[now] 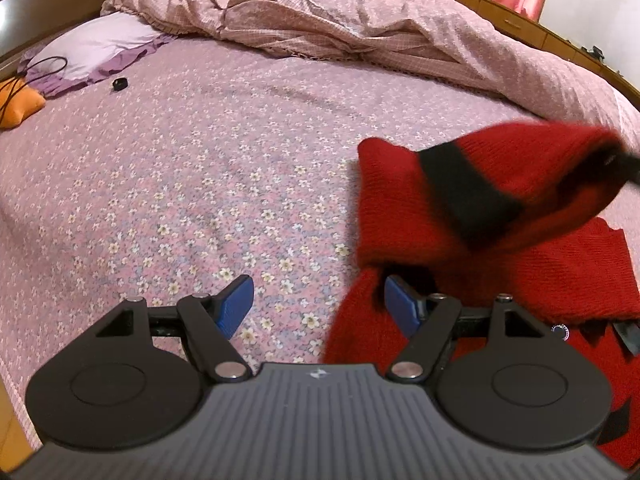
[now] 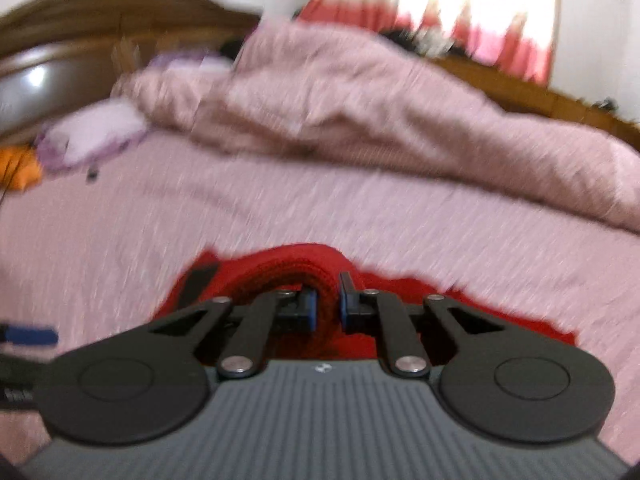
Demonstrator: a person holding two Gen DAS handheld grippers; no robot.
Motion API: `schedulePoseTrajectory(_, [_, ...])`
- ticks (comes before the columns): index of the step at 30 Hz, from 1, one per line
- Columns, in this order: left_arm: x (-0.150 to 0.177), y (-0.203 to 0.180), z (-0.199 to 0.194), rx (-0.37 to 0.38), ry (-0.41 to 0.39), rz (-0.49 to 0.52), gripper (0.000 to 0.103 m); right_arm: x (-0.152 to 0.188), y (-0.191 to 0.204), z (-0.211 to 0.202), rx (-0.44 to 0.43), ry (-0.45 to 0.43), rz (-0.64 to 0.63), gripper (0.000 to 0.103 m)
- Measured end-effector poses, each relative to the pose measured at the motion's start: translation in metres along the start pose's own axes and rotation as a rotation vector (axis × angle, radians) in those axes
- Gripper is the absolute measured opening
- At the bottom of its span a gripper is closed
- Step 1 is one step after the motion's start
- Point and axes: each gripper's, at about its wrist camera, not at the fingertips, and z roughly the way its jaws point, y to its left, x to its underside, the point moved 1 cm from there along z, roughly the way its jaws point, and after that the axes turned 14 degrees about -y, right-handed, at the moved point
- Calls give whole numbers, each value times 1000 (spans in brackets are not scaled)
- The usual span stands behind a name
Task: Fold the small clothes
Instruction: 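Grasp the cardigan side edge with the right tool, fold it inward, release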
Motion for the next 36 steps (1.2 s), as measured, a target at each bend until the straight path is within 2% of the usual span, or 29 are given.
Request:
schedulePoseTrajectory(2, [1,-4,5,3,4,8,77,-3,-13,-9,31,-58,37,13])
schedulePoseTrajectory(4, [4,-8,11,1,15,13,77,5,-27,-13,44,-79,92,13])
schedulePoseTrajectory(10, [10,-17,28,-14,24,43,77,62,-51,2,77,71,233,15])
schedulePoseTrajectory(14, [10,-25,42,-21,11,77,77,86,-51,3,102,101,258,17])
schedulePoseTrajectory(16, [9,-29,53,-41,21,93,77,86,-49,1,116,100,258,24])
schedulePoseTrajectory(18, [10,-28,62,-69,32,92,77,83,-51,-3,145,82,266,39])
schedulePoseTrajectory(20, [10,-26,65,-71,35,73,78,79,-62,-10,183,59,303,49])
schedulePoseTrajectory(24, [12,-27,66,-82,23,99,83,80,-88,-20,225,34,417,51])
schedulePoseTrajectory(29, [12,-24,69,-90,36,73,85,98,-116,-30,201,58,586,54])
schedulePoseTrajectory(33, [13,-23,70,-98,36,72,87,119,-137,-40,193,80,815,56])
schedulePoseTrajectory(36, [13,-23,69,-98,36,72,87,125,-144,-47,221,68,854,55])
